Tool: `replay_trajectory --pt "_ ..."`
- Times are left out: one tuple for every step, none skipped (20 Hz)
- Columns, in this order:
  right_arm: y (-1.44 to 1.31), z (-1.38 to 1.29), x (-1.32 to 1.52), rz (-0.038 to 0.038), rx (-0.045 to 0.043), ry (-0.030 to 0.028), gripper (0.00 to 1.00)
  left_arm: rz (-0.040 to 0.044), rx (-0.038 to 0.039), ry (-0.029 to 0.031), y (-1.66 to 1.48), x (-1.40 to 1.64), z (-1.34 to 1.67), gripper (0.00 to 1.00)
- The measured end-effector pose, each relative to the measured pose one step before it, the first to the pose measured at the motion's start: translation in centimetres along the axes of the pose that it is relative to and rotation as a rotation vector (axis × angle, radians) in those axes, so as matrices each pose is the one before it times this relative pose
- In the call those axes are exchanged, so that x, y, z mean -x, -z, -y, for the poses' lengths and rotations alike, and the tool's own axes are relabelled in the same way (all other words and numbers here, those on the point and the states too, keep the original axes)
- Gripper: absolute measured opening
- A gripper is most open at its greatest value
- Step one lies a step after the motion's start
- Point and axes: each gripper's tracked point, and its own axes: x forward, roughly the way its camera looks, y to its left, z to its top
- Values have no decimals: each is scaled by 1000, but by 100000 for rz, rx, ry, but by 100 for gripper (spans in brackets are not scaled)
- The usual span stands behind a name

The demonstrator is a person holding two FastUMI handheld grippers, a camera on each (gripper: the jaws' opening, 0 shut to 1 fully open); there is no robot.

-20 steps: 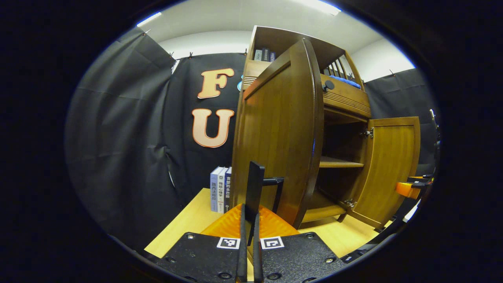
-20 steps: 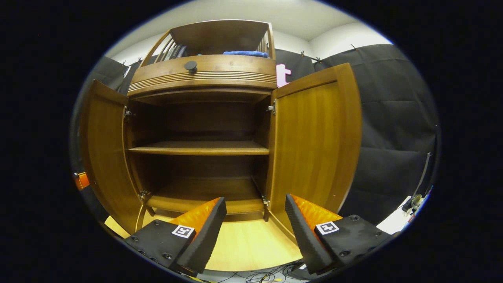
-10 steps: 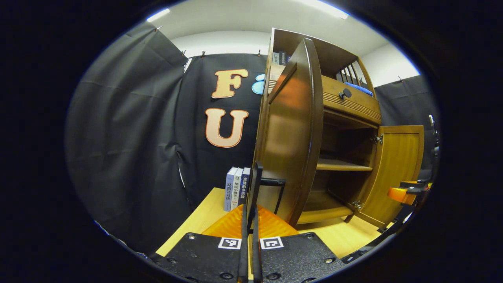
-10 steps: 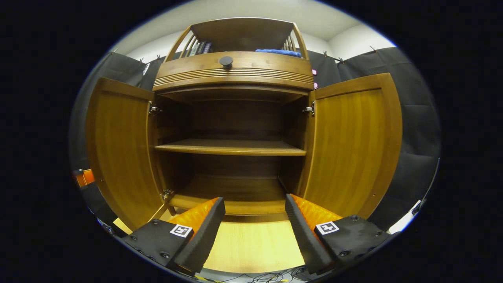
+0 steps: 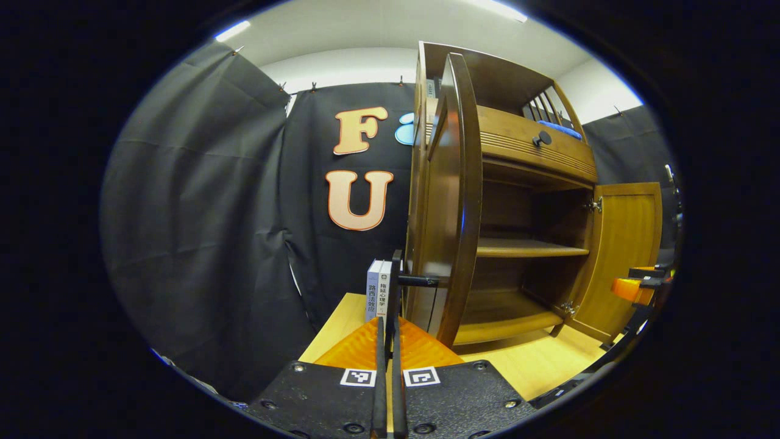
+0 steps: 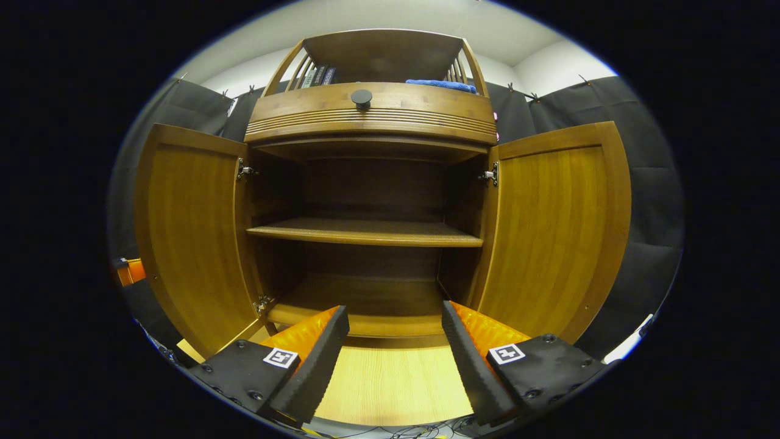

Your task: Open the right door of the double-door shoe cabinet with the right hand, and open the left door with the left hand.

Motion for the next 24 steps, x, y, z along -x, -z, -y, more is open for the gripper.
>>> replay_trajectory --pt "-220 -80 27 316 355 -172 98 833 2294 499 -419 134 321 4" --pt "-242 3 -69 586 357 -105 98 898 1575 134 -295 108 37 3" --pt "-372 -16 -180 583 394 66 98 852 767 -224 -351 89 43 0" --pt "-252 -20 -7 437 279 69 97 696 555 -203 -279 11 20 0" --pt "-270 -58 -38 557 121 -95 96 460 832 -233 -300 108 179 0" --pt "-183 -37 -1 413 77 -126 94 69 895 468 -122 57 445 0" --pt "-162 -81 113 418 44 47 94 104 866 929 -229 173 554 0" --pt "-131 33 91 352 177 7 94 524 436 824 -418 334 253 0" --pt "65 -54 183 284 143 97 94 866 15 362 -376 246 367 0" --pt "184 53 202 250 127 75 94 1149 46 -24 -375 97 273 0" --pt "-26 -25 22 252 132 163 94 967 396 338 -414 120 374 0" --pt "-132 47 97 312 -73 173 94 507 570 1585 -147 -62 732 0" --pt "-240 97 195 361 -13 324 94 215 615 2200 -103 59 934 1" --pt "-131 95 135 432 -34 348 94 193 401 2450 -165 -43 993 2" --pt "-184 34 85 386 0 281 94 272 208 2563 -146 186 1151 5" --pt "-27 115 143 169 26 327 94 352 118 1705 -211 294 893 12" --pt "-8 193 142 82 -119 327 94 156 -128 1078 -98 -97 689 19" --pt "40 162 75 -32 -213 381 94 -26 -253 1251 -59 -65 734 26" --pt "28 136 60 -193 -333 470 94 30 -173 635 -53 -99 418 34" --pt "78 222 220 -109 -400 327 95 48 172 933 40 -102 353 41" --pt "144 153 165 -124 -342 378 97 -324 309 845 -1 18 493 52" --pt "-348 274 -97 0 -136 402 98 -336 296 697 246 -318 374 62" --pt "-36 231 111 29 -75 482 100 -361 274 860 265 -146 343 72" --pt "-7 206 117 -17 -195 434 100 -444 181 361 150 -205 230 67"
